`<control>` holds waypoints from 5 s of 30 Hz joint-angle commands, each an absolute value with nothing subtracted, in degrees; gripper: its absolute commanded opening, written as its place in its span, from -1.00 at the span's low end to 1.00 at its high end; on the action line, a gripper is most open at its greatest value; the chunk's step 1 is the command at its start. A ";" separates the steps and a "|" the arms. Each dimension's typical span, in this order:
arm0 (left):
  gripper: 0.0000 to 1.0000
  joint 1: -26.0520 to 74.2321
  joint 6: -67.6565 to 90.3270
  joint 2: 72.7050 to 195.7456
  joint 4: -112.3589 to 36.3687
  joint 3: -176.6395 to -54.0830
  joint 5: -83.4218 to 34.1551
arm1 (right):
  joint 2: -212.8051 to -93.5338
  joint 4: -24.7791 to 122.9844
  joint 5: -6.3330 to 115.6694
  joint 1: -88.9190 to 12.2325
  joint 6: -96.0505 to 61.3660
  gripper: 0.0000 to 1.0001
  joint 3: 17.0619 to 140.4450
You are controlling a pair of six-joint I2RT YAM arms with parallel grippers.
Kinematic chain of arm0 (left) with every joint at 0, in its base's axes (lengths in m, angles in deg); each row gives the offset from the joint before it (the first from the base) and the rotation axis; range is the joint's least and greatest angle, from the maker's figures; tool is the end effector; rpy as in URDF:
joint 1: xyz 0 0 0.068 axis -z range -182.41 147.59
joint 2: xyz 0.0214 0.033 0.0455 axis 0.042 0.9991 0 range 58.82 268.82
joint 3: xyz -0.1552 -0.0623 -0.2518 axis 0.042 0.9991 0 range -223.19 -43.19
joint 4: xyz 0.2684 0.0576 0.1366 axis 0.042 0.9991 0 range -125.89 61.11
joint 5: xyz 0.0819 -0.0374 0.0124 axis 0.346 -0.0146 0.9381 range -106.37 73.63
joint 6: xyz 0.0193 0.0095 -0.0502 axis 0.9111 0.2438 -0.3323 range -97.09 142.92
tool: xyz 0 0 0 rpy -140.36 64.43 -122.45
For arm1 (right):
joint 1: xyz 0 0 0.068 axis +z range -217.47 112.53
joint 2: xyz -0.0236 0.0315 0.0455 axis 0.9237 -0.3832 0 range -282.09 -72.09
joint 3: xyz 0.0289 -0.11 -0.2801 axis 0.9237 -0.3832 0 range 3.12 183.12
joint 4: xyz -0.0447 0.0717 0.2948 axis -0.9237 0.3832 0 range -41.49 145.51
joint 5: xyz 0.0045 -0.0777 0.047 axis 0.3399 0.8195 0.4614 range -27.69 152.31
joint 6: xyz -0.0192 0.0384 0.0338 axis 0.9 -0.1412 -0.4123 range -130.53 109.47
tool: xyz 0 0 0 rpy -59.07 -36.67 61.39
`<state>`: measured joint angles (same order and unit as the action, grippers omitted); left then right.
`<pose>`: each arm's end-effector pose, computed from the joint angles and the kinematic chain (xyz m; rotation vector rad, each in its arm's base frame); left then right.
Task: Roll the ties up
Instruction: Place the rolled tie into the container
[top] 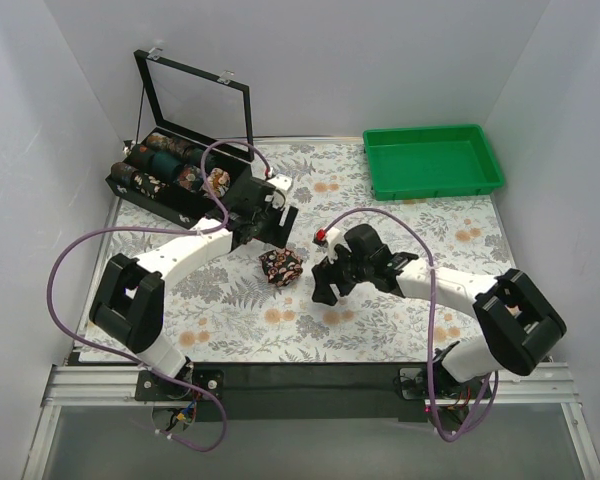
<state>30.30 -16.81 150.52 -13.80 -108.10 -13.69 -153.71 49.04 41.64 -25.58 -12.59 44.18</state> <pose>0.3289 -0.2092 0.2460 -0.1742 2.4836 -0.5045 0.2298 0.2233 0.1887 -0.9869 2.1502 0.7999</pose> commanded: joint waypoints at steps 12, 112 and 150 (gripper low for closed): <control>-0.33 27.74 -29.29 163.75 -6.54 -116.66 4.37 | -168.40 32.16 48.77 -19.05 -28.45 -0.37 49.00; 0.89 19.91 -62.43 135.28 -50.04 -69.47 -33.86 | -182.30 21.35 23.20 -33.10 -40.32 -0.18 62.80; 0.89 21.32 -64.45 144.16 -56.73 -67.19 -32.02 | -189.16 11.07 19.42 -34.33 -45.42 -0.39 59.11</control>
<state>20.99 -65.66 142.50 -60.40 -67.51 -34.20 -187.77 12.85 20.07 -34.13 -45.51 58.71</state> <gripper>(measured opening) 0.943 0.305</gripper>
